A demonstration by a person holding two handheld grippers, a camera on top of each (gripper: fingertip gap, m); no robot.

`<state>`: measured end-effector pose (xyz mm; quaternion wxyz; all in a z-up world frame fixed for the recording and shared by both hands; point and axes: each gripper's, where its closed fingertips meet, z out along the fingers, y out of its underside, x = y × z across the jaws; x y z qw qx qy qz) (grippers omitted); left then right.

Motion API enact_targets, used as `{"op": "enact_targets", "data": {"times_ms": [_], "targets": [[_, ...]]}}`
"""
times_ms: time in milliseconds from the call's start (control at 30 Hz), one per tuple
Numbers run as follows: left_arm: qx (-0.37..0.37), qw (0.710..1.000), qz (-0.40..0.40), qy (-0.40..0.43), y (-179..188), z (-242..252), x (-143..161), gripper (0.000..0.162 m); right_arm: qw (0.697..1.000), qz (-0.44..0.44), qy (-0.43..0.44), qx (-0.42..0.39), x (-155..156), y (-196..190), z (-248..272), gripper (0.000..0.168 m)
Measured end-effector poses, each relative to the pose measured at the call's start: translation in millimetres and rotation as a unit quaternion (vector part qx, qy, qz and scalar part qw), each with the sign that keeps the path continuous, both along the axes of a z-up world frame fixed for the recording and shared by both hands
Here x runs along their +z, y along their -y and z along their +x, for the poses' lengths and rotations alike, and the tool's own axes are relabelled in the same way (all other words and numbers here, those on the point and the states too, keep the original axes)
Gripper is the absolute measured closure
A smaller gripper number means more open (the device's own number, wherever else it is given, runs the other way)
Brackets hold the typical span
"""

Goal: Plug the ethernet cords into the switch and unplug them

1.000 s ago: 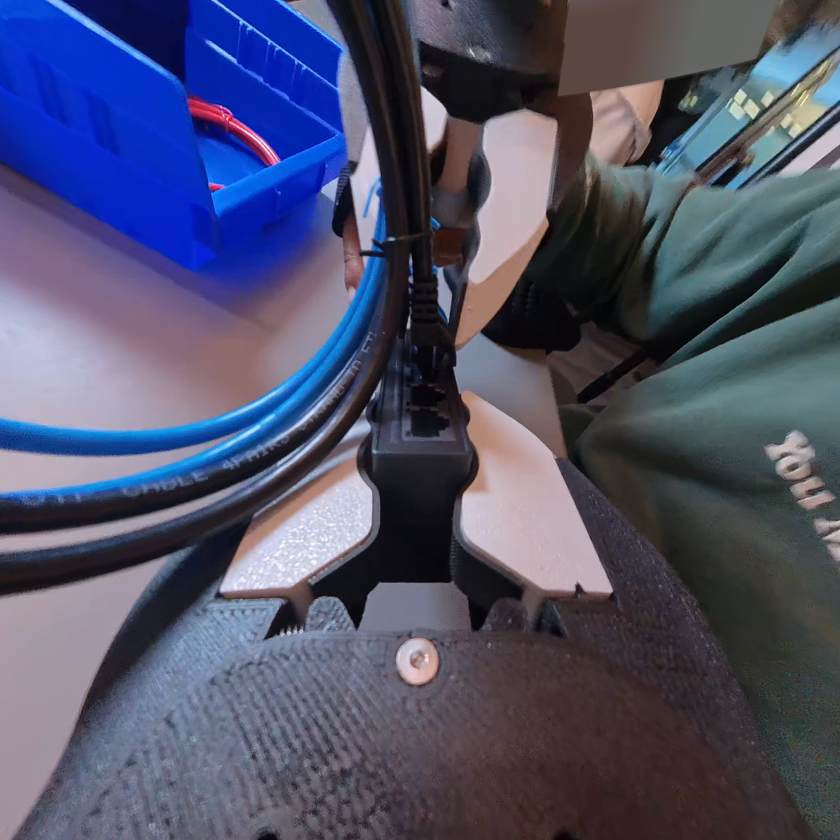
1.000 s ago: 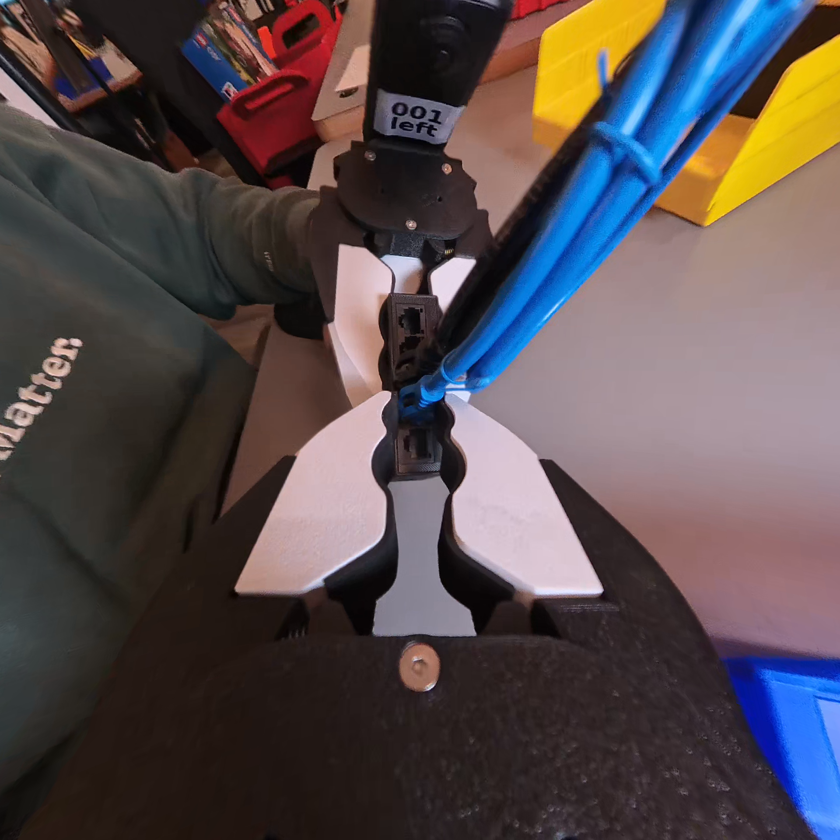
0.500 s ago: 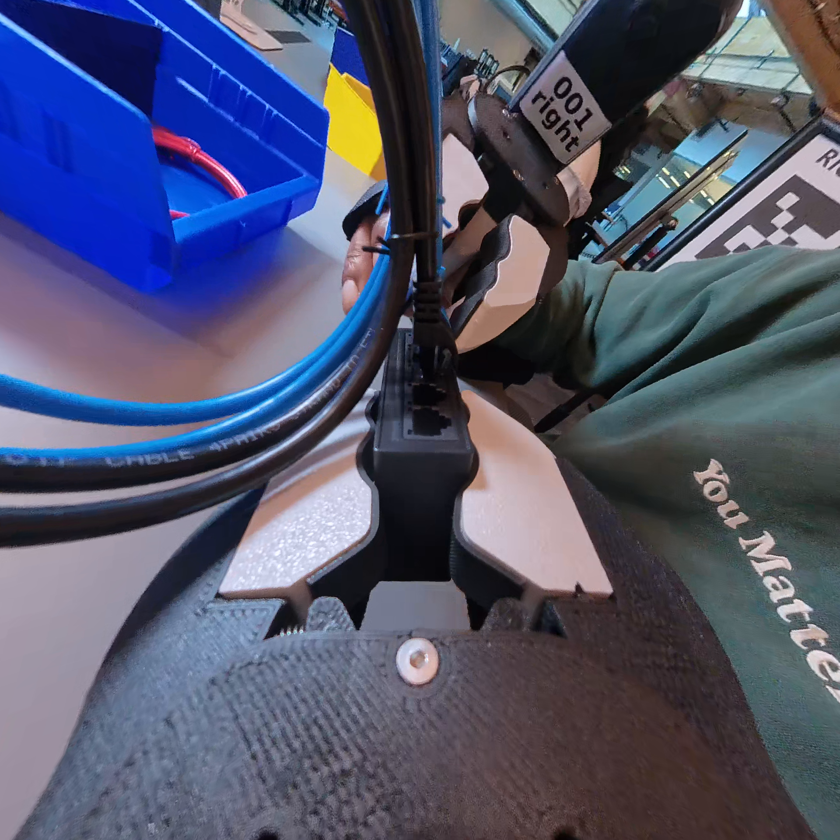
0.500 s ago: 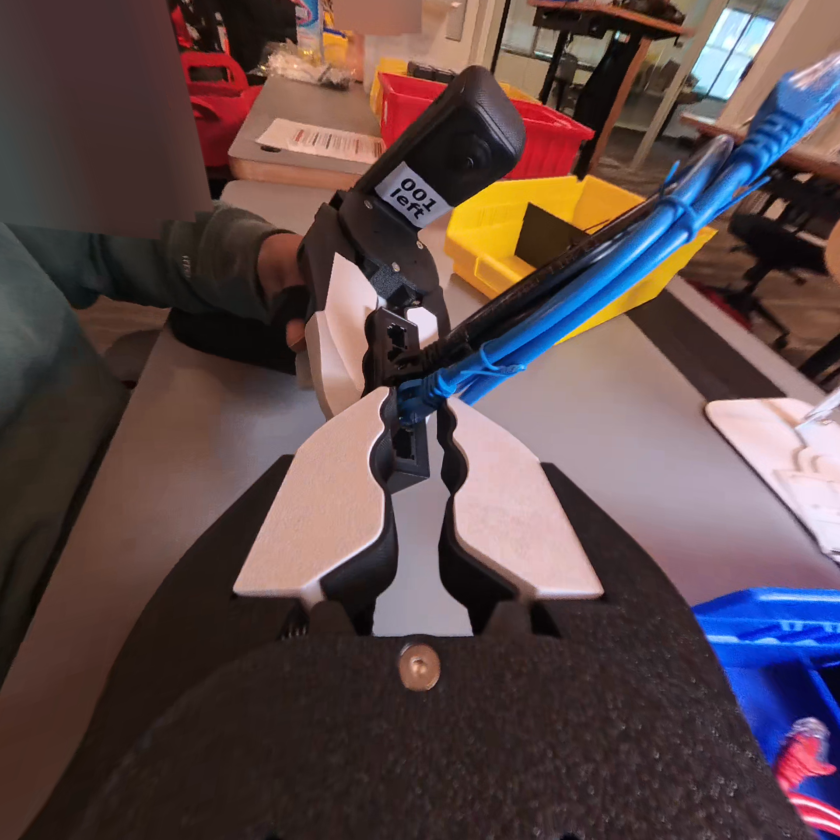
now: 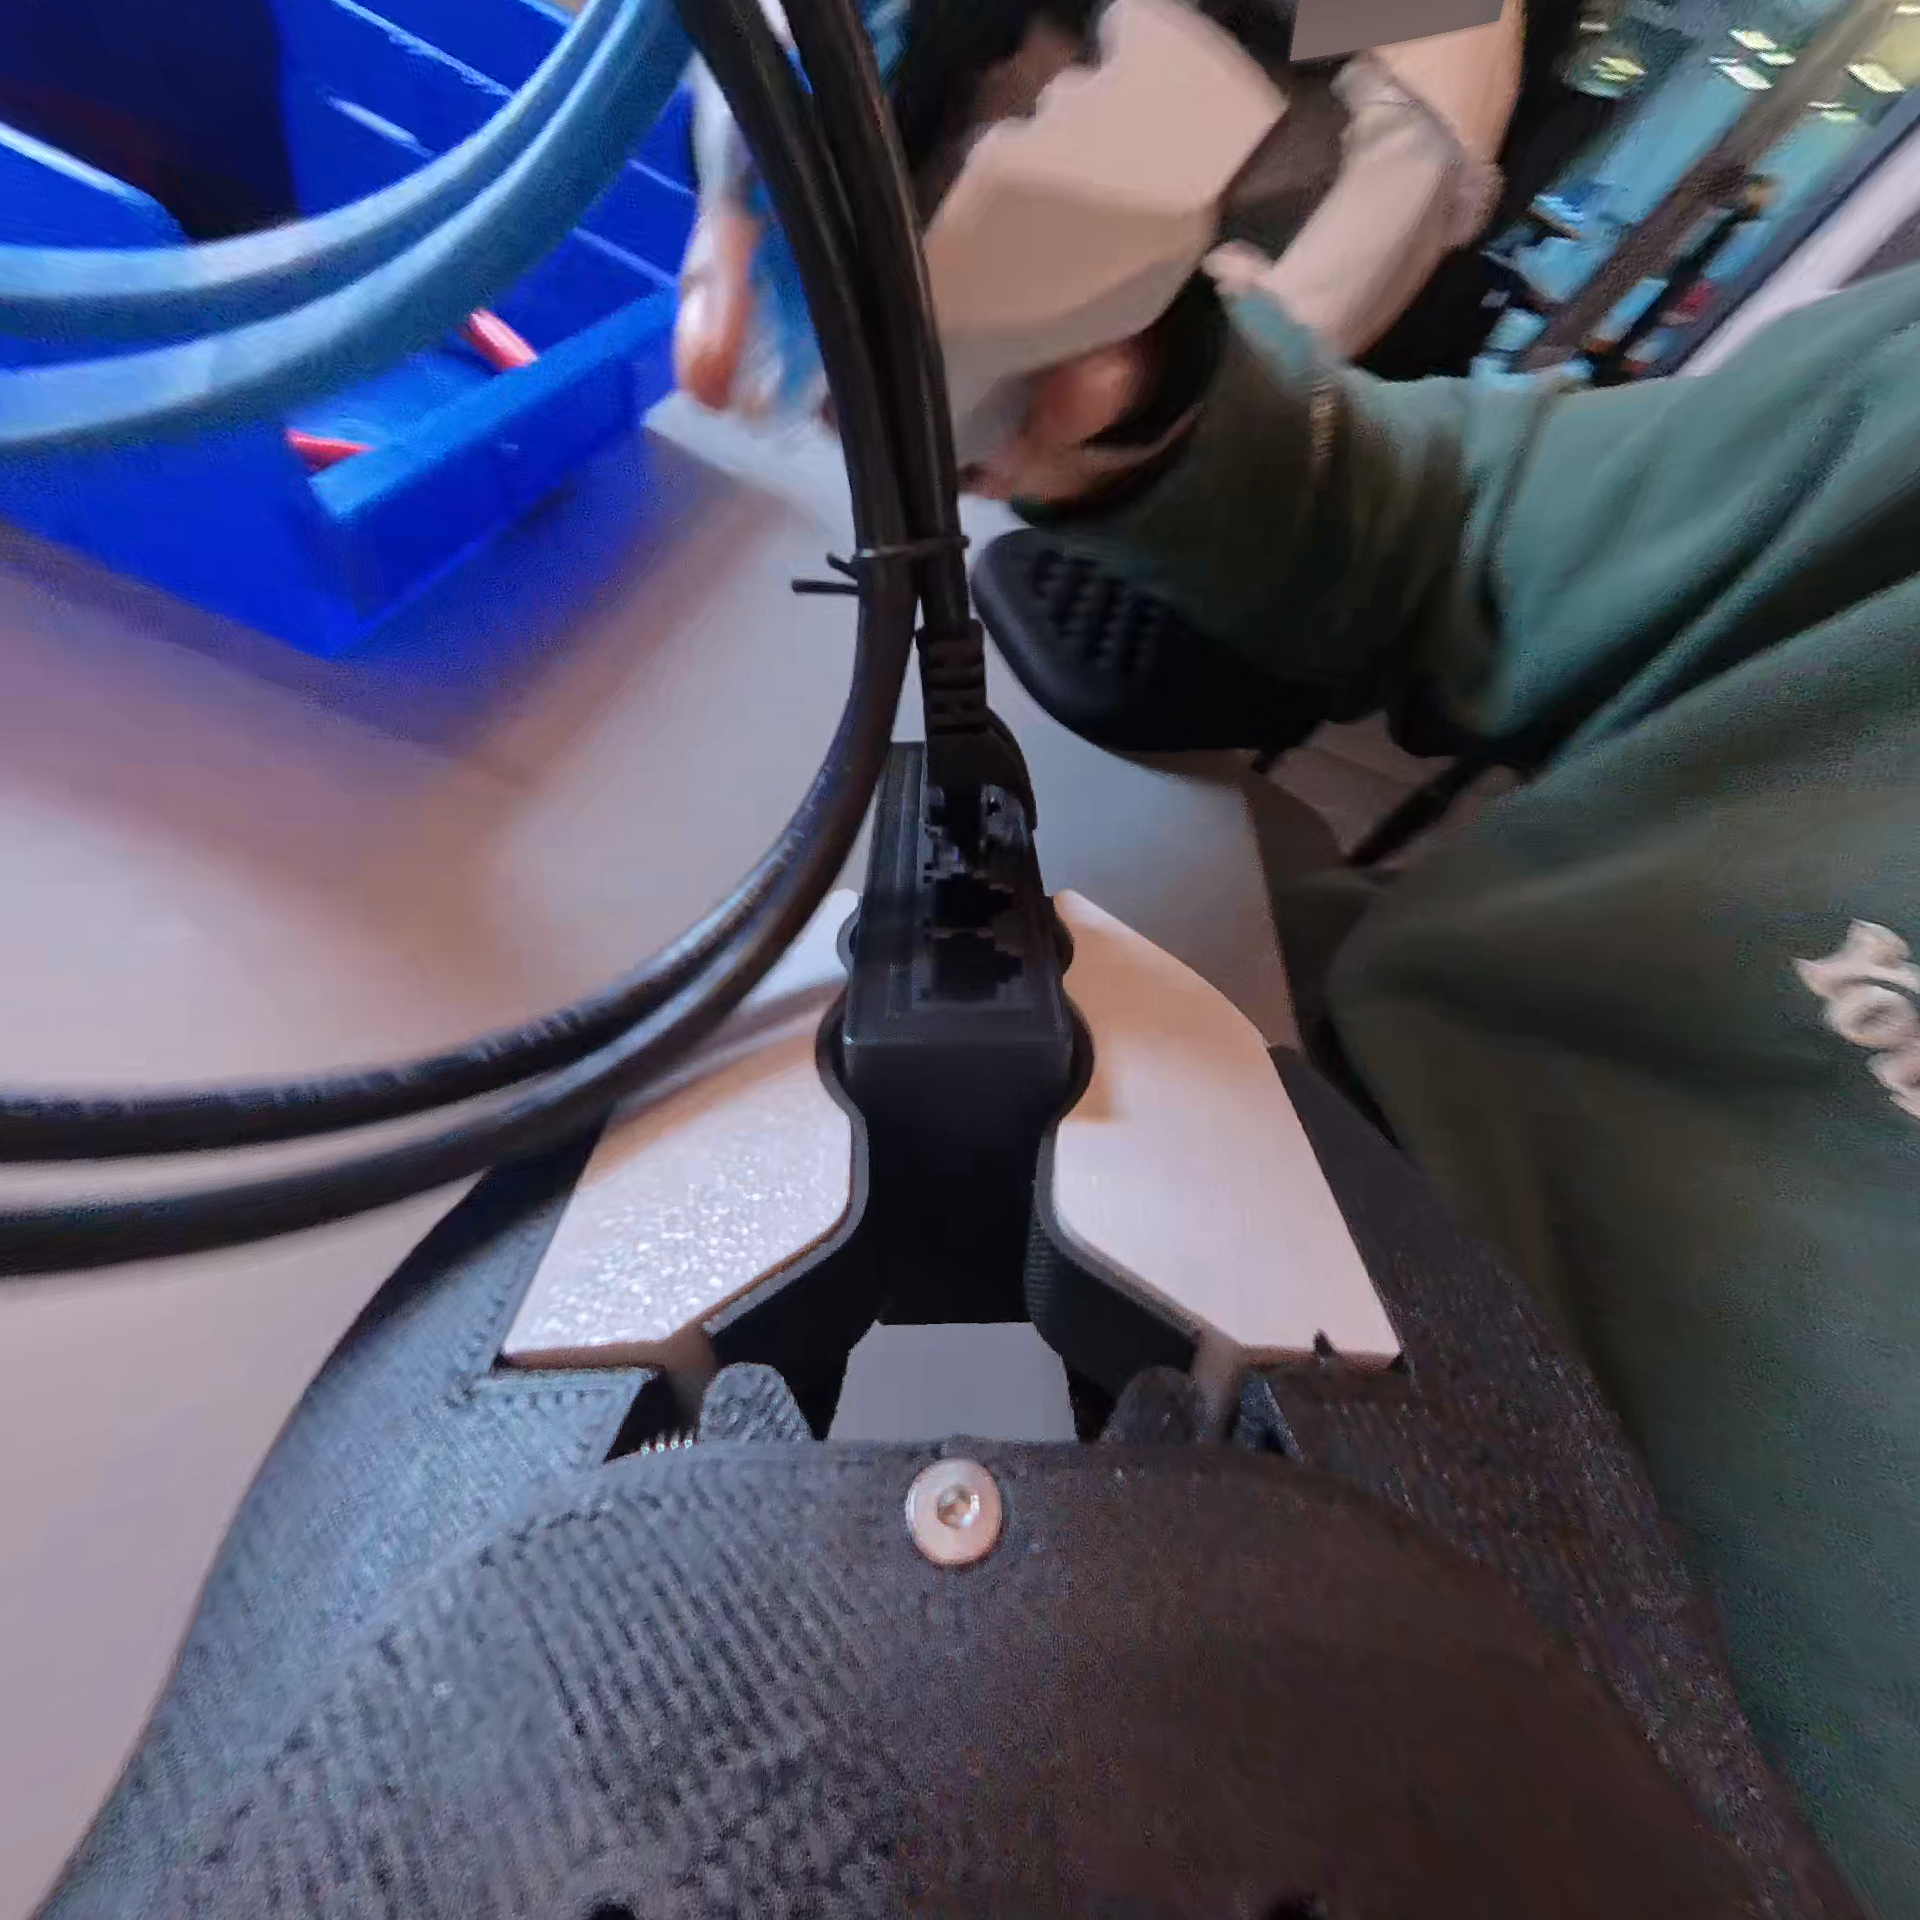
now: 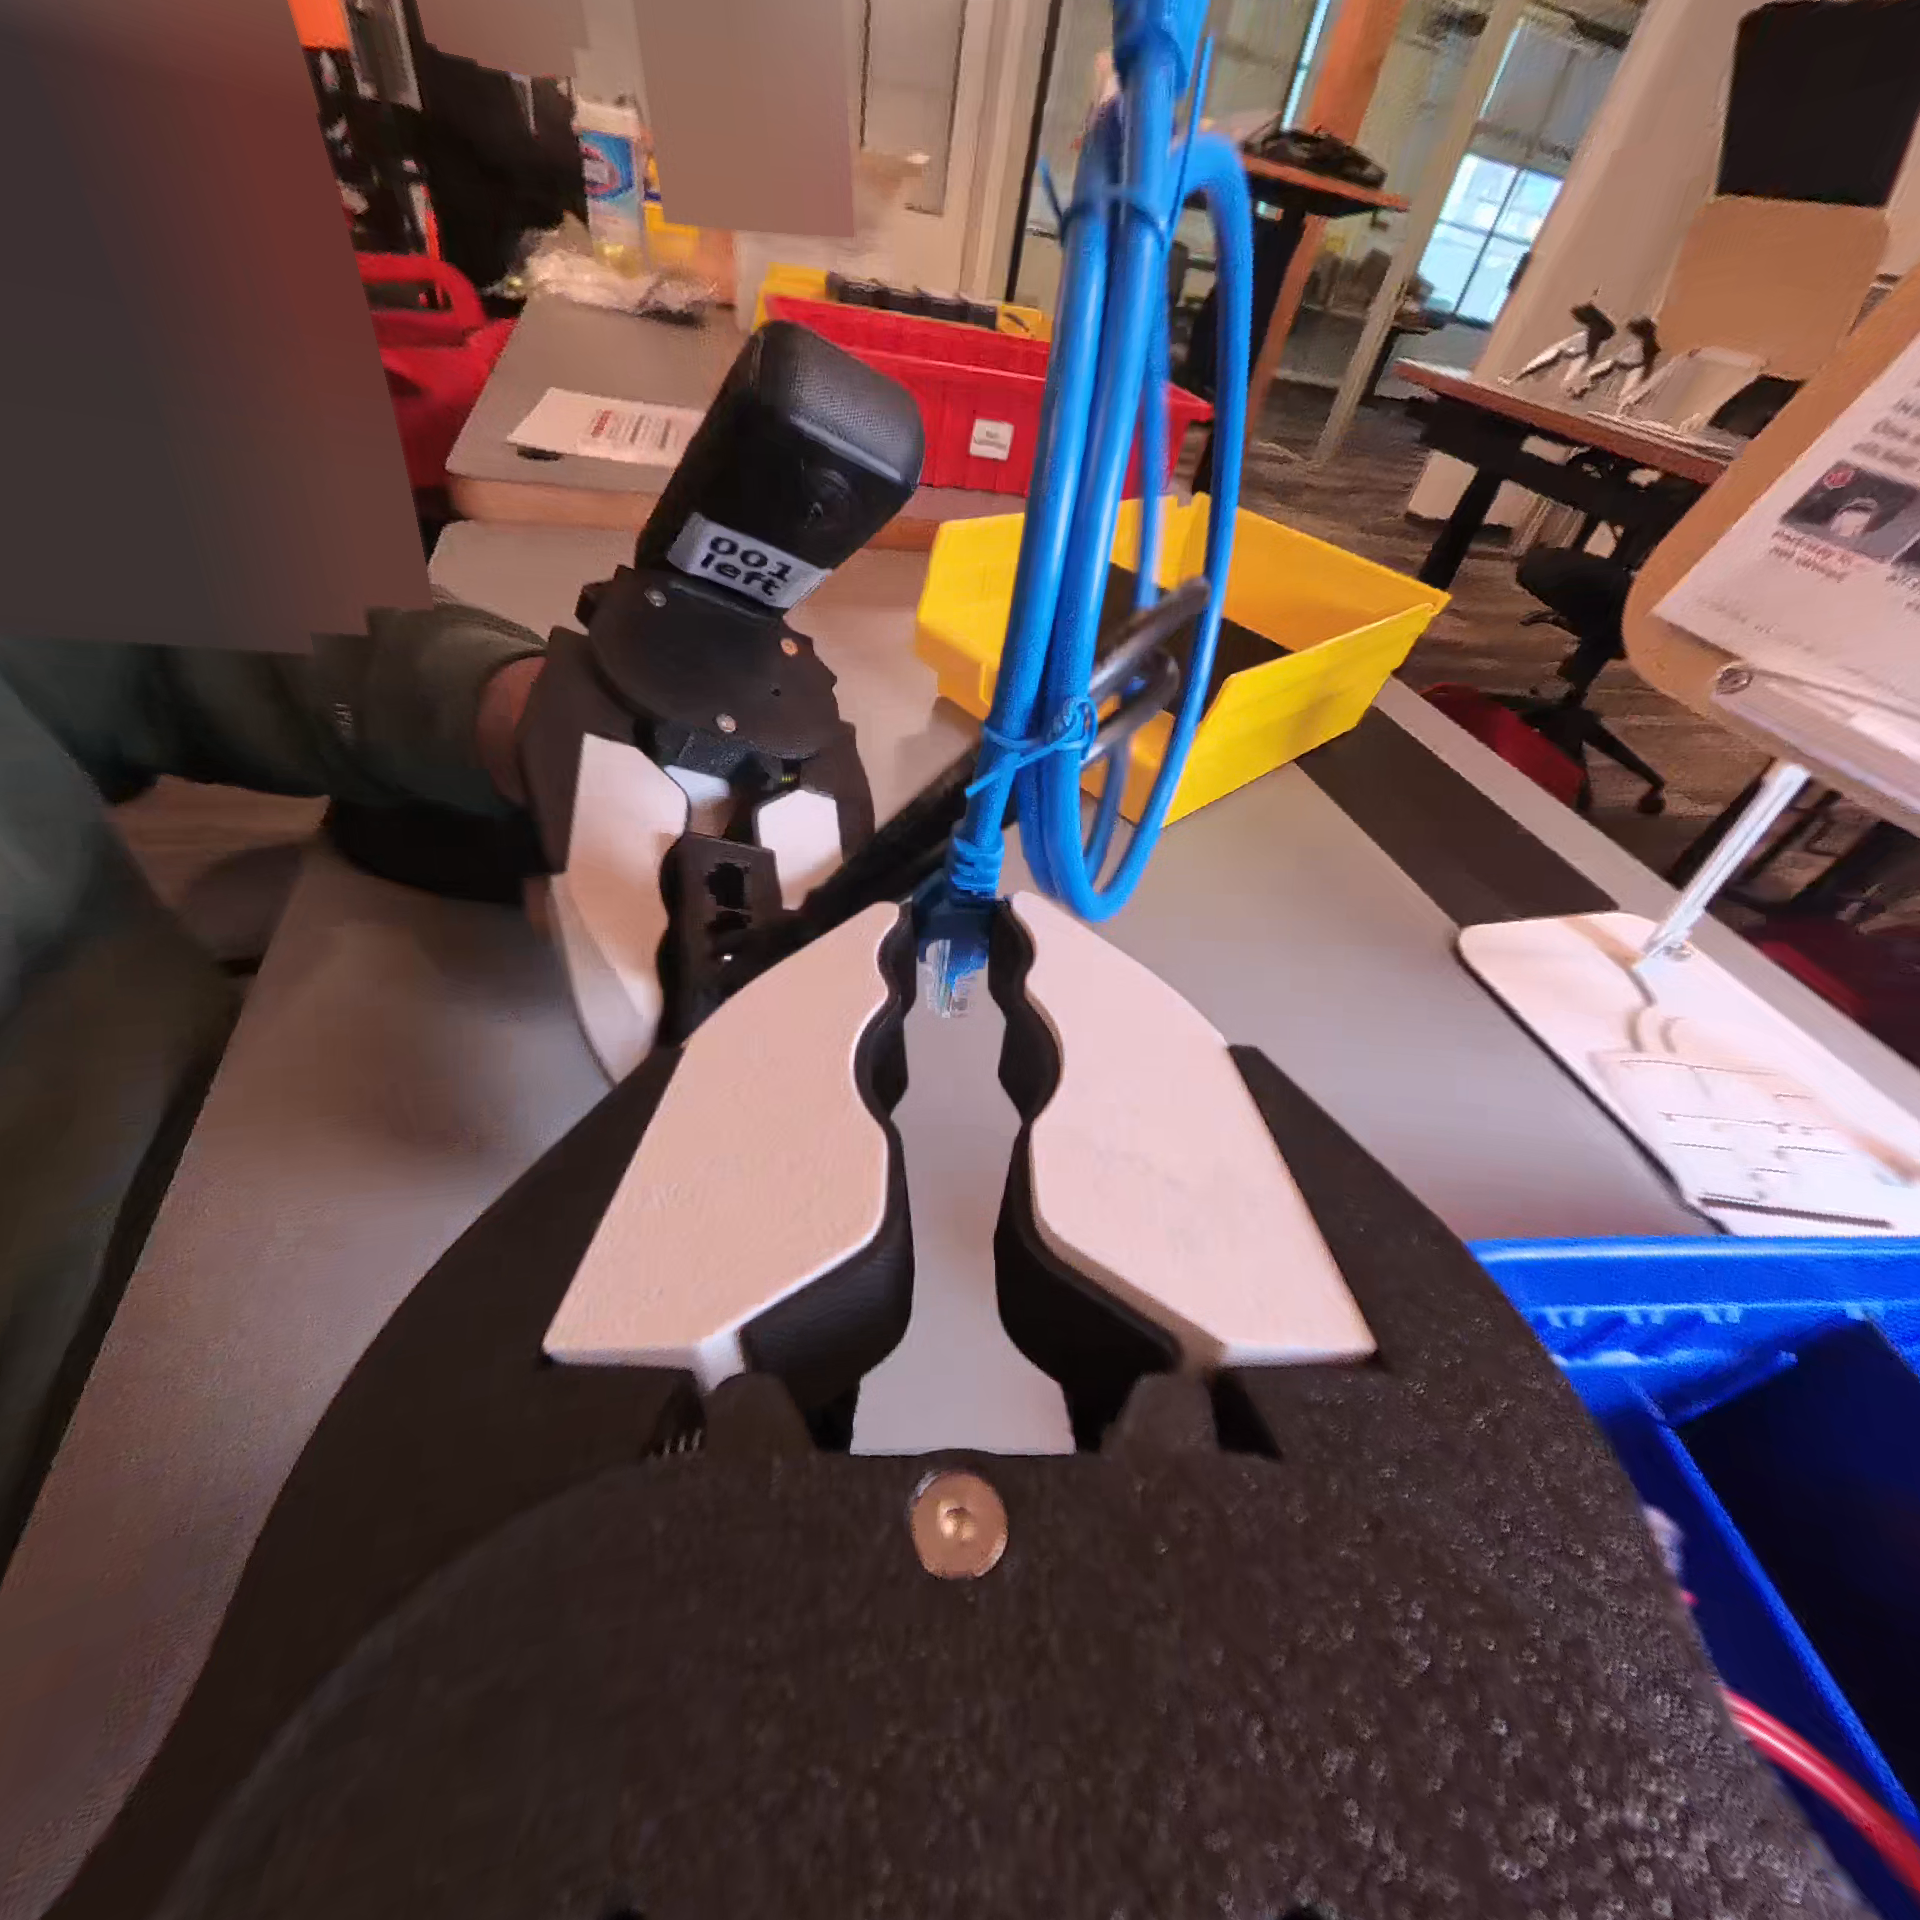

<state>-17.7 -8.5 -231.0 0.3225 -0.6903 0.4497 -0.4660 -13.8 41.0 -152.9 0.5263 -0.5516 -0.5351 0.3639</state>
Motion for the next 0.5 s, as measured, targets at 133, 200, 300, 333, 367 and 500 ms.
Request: {"op": "enact_targets", "data": {"times_ms": [133,200,300,333,367,500], "targets": [[0.028,0.999,0.002,0.039,-20.6,-15.3,22.1,0.132,0.998,0.032,0.028,-0.040,30.7,-11.0,26.3,0.154],[0.039,0.998,-0.014,0.054,-27.0,-24.9,24.9,0.131,0.997,-0.008,0.005,-0.080,58.3,-39.1,55.1,0.154],[0.055,0.996,-0.017,0.061,-33.8,-32.6,25.3,0.132,0.990,-0.069,0.036,-0.118,69.4,-74.9,92.1,0.154],[0.055,0.996,-0.020,0.063,-34.4,-32.8,24.8,0.132,0.987,-0.100,0.044,-0.121,69.5,-82.0,100.9,0.154],[0.054,0.996,-0.022,0.063,-34.4,-32.7,23.8,0.132,0.981,-0.144,0.054,-0.118,66.3,-86.8,108.8,0.154],[0.050,0.997,-0.024,0.060,-33.0,-30.9,21.9,0.133,0.930,-0.291,0.145,-0.171,19.2,-116.3,152.4,0.154]]}}
